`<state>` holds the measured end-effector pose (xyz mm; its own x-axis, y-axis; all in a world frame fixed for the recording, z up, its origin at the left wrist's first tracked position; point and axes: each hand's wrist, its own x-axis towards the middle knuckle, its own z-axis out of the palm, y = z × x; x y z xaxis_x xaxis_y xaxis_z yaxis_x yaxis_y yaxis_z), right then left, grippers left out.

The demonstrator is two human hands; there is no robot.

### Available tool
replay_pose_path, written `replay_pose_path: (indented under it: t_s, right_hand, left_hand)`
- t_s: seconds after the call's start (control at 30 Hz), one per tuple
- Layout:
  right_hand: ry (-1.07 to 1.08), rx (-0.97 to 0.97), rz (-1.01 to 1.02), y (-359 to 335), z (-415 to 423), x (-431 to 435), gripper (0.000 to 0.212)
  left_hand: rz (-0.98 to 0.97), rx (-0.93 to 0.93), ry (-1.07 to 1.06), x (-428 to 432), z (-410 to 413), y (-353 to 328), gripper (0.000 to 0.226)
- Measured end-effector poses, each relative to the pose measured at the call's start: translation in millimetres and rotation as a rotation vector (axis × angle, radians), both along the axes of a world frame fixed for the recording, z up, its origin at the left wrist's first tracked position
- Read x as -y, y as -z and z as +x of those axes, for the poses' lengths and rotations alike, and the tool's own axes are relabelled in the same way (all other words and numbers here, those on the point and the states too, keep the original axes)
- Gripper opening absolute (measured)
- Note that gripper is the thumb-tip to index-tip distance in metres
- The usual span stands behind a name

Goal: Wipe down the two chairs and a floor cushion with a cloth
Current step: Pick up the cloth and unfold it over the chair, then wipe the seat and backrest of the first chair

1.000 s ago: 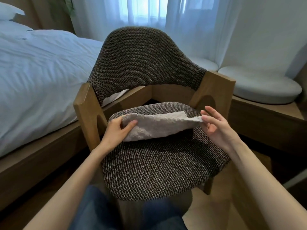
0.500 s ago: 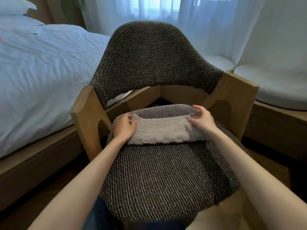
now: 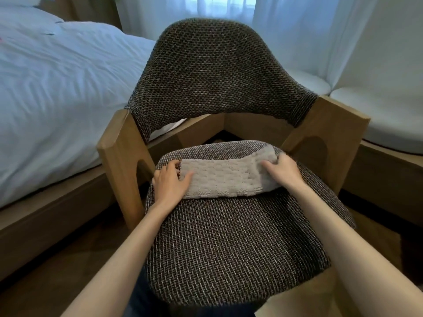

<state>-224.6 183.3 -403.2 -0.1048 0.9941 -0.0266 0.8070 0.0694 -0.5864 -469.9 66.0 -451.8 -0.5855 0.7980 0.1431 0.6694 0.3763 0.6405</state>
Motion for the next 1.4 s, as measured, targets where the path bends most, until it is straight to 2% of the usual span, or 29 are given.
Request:
replay_pose_path:
  t_s: [0.07, 0.13, 0.2, 0.27, 0.33, 0.4, 0.47, 0.57, 0.73, 0.93, 1.03, 1.1, 1.17, 1.23, 1.3, 1.33, 1.4]
  right_hand:
    - [-0.086, -0.225, 0.114, -23, -21, 7, 0.026]
    - [-0.211, -0.317, 0.173, -41, -51, 21, 0.022]
    - [-0.381, -0.471, -0.019, -46, -79, 35, 0.023]
    - [-0.501, -0.537, -0.192, -42, -96, 47, 0.025]
    - [-0.522, -0.416, -0.016, -30, -102, 50, 0.026]
    - [-0.590, -0.159, 0.166, -11, -104, 49, 0.035]
    - [-0.725, 0.062, 0.108, 13, -107, 54, 0.053]
    - [-0.701, 0.301, 0.159, 43, -109, 57, 0.062]
    - [-0.709, 0.398, 0.370, 42, -108, 50, 0.053]
    - [-0.707, 0.259, 0.528, 33, -114, 42, 0.025]
    - [-0.567, 0.152, 0.669, 19, -124, 16, 0.026]
    - [-0.499, 0.118, 0.702, 10, -141, -5, 0.034]
    - [-0.503, 0.224, 0.618, 10, -166, -22, 0.043]
    - [-0.589, 0.389, 0.411, 24, -190, -31, 0.045]
    - [-0.665, 0.452, 0.211, 47, -204, -32, 0.050]
    - [-0.677, 0.432, 0.186, 55, -206, -33, 0.053]
    - [-0.682, 0.406, 0.282, 61, -203, -40, 0.055]
  left_hand:
    - [0.041, 0.051, 0.027, 3, -1, -3, 0.048]
    - [0.103, 0.131, 0.064, 8, -4, -5, 0.042]
    - [0.167, 0.227, 0.079, 15, -6, -6, 0.038]
    - [0.197, 0.251, 0.076, 21, -8, -6, 0.038]
    - [0.209, 0.224, 0.065, 23, -8, -5, 0.040]
    - [0.235, 0.224, 0.029, 23, -8, -6, 0.038]
    - [0.243, 0.224, 0.014, 23, -8, -7, 0.035]
    - [0.246, 0.236, 0.006, 23, -7, -7, 0.033]
    - [0.227, 0.219, 0.010, 20, -7, -7, 0.035]
    - [0.066, 0.015, 0.060, 12, -9, -2, 0.043]
    - [-0.038, -0.101, 0.067, 6, -11, 2, 0.049]
    - [-0.061, -0.125, 0.057, 1, -12, 4, 0.050]
    - [-0.061, -0.124, 0.046, -2, -13, 4, 0.049]
    - [-0.059, -0.163, 0.038, -3, -14, 7, 0.048]
    - [-0.076, -0.215, 0.030, -5, -13, 9, 0.046]
    - [-0.087, -0.243, 0.023, -6, -13, 11, 0.045]
    - [-0.109, -0.314, 0.013, -11, -12, 13, 0.046]
